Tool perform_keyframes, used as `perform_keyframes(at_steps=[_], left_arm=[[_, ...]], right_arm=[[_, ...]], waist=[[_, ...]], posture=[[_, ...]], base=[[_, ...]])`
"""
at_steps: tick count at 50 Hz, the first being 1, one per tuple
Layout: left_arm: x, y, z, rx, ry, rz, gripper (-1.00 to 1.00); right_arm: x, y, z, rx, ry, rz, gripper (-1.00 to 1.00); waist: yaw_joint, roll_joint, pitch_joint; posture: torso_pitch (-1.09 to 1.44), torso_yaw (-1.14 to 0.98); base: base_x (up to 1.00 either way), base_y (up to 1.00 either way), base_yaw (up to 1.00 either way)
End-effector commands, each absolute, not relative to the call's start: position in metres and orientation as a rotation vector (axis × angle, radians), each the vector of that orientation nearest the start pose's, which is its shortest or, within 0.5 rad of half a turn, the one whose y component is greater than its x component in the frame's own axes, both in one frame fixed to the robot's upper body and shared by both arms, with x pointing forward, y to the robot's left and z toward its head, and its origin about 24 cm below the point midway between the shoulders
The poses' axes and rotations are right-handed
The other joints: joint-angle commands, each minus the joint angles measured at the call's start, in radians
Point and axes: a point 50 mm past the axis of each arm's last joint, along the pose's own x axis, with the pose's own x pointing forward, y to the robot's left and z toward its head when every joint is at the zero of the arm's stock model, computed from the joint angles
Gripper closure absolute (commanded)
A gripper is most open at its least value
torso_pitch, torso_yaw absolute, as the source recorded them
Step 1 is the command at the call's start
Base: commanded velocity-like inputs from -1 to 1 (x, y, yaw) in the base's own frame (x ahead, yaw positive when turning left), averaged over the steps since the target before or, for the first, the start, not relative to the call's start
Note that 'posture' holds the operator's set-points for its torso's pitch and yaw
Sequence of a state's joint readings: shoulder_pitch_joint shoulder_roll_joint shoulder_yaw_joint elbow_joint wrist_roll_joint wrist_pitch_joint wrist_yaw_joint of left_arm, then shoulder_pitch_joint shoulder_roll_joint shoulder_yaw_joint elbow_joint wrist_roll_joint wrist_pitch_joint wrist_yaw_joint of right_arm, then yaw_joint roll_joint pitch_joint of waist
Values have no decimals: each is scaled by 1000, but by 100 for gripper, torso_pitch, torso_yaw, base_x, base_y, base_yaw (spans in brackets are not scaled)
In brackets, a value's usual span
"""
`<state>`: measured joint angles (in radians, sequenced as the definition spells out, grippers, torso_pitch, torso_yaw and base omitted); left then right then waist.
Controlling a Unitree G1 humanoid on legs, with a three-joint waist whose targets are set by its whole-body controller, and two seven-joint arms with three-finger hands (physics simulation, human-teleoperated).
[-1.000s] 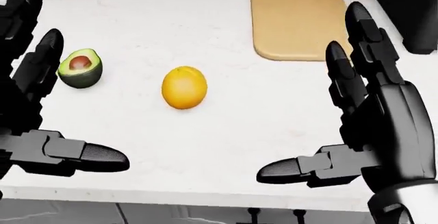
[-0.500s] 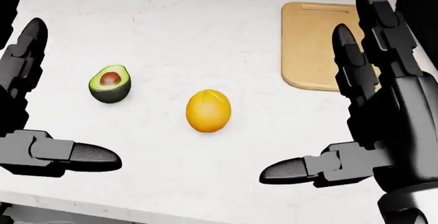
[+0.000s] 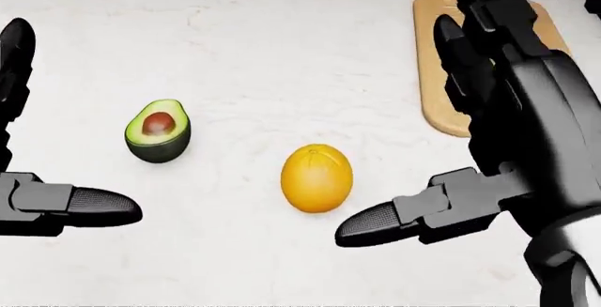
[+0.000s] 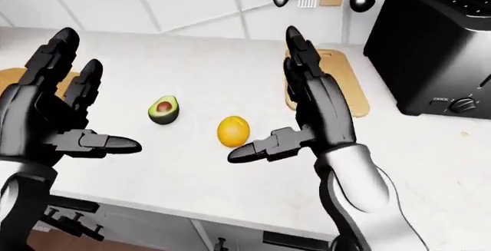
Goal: Place the avocado and the orange on separate cutting boards.
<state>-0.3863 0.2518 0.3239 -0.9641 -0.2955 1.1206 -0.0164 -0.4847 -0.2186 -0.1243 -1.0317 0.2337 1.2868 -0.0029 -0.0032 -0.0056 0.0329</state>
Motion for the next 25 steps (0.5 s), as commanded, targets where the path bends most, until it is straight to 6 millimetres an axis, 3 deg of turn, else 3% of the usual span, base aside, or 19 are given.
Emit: perform_keyframes(at_steps=[1,19,25], left_arm=[[217,183,247,79,-317,-27,-100],[216,186,249,78,-324,-27,-100],[216,187,248,78,-324,-25,-100]], right_arm=[[219,-142,245,-162,-198,153,-100],[265,-96,240,-234,-141,192,-100],[282,-88,239,-263,-128,182,-100]], waist=[[1,1,-17],[-4,25,0],[-6,32,-6]], posture=[[0,0],[0,0],[0,0]], base=[[0,0,0],[0,0,0],[0,0,0]])
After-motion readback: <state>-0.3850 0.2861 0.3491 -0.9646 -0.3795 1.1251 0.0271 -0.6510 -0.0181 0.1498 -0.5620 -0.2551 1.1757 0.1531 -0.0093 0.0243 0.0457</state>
